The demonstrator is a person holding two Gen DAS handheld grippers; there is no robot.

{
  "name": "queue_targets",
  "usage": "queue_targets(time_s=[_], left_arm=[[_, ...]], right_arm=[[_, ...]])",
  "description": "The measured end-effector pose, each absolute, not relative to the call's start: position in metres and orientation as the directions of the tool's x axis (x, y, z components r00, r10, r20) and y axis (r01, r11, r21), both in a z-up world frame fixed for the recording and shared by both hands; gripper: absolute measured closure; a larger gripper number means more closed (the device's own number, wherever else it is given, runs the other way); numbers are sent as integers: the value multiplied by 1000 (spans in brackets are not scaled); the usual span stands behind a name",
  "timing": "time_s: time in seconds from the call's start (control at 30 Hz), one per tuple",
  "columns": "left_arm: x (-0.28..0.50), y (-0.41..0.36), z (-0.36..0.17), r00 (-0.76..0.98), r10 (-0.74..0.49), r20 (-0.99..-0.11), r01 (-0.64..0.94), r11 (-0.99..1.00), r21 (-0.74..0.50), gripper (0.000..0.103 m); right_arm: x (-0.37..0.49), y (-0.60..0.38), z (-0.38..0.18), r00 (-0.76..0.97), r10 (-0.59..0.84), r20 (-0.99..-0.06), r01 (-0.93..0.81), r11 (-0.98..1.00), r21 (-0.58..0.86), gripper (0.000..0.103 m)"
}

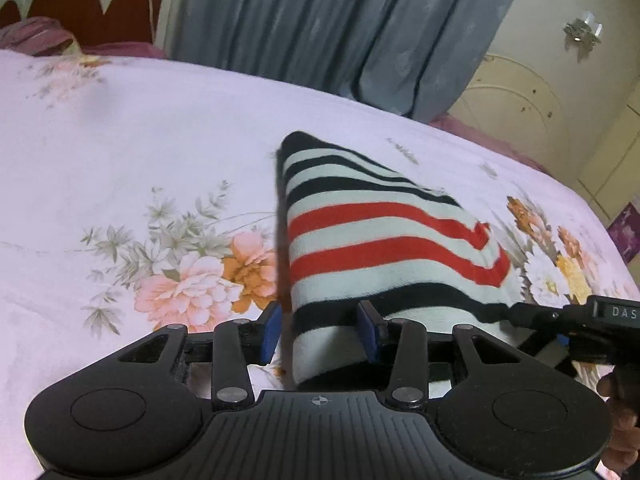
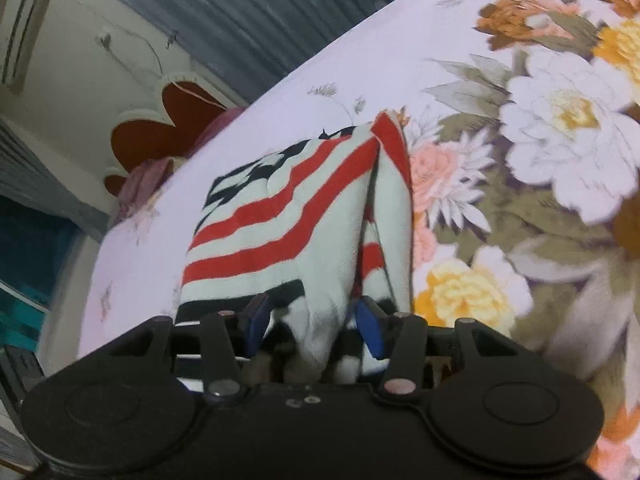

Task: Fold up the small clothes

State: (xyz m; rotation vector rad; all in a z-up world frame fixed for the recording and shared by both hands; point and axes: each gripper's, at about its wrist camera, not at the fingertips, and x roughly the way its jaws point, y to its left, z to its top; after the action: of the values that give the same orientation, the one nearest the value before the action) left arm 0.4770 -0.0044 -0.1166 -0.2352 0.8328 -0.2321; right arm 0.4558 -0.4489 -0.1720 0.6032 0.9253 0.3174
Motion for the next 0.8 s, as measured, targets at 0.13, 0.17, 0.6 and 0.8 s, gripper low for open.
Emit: queue_targets(time_s=[0.13,0.17,0.6,0.8], left_arm=[[489,-18,-128,653,-292,-699,110,950,-293,63],[488,-20,-127,661,-295,-690,122,950,-289,64],[519,-92,-111,652,-303,-695,385,922,-41,81],[551,-84,-108,654,-340,-675,391,916,-83,81]], right_arm=[[474,-423,-167,573,431,-697,-64,872,486,75],[476,-416,-163,582,405,-705,-94,895,437,78],[458,-436,-166,694,352,-629,-136,921,365,72],[513,-480,-167,679,415,-605,-49,848,528,63]])
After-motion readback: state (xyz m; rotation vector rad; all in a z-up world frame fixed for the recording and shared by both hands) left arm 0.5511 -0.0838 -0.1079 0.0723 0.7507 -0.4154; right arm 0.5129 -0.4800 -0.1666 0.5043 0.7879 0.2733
